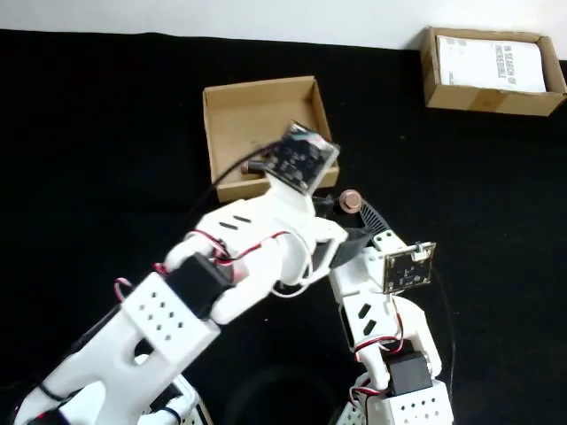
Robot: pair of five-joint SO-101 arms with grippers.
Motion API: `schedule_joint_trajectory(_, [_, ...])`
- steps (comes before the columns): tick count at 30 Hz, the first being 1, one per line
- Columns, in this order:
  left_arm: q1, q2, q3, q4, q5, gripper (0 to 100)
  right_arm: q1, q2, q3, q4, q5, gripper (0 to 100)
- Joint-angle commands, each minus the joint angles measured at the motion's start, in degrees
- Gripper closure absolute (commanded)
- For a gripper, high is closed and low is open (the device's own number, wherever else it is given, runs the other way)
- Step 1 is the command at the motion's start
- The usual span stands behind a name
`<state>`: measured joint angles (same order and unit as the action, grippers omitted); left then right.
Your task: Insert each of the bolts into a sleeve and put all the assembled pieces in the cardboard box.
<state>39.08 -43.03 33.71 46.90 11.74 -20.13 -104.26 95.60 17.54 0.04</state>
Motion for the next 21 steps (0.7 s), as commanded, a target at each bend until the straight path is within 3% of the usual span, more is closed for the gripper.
schedule_joint_trajectory(1, [-1.54, -4.97, -5.32, 4.22, -0.26, 77, -0.04, -0.75, 4.00, -1.27, 0.44, 99.1])
schedule_joint_trajectory(10, [-9.36, -23.08, -8.57, 20.40, -0.35, 79, 1.01, -0.75, -1.54, 0.92, 0.09, 99.1])
schedule_joint_trajectory(15, [-20.97, -31.25, -7.16, 24.88, -0.35, 100, 2.24, 1.45, -13.14, 5.85, 0.26, 99.1])
schedule_joint_trajectory(21, [-36.44, -43.74, 6.02, 23.65, -0.35, 99, 2.95, 21.93, -30.02, 6.99, 0.35, 99.1])
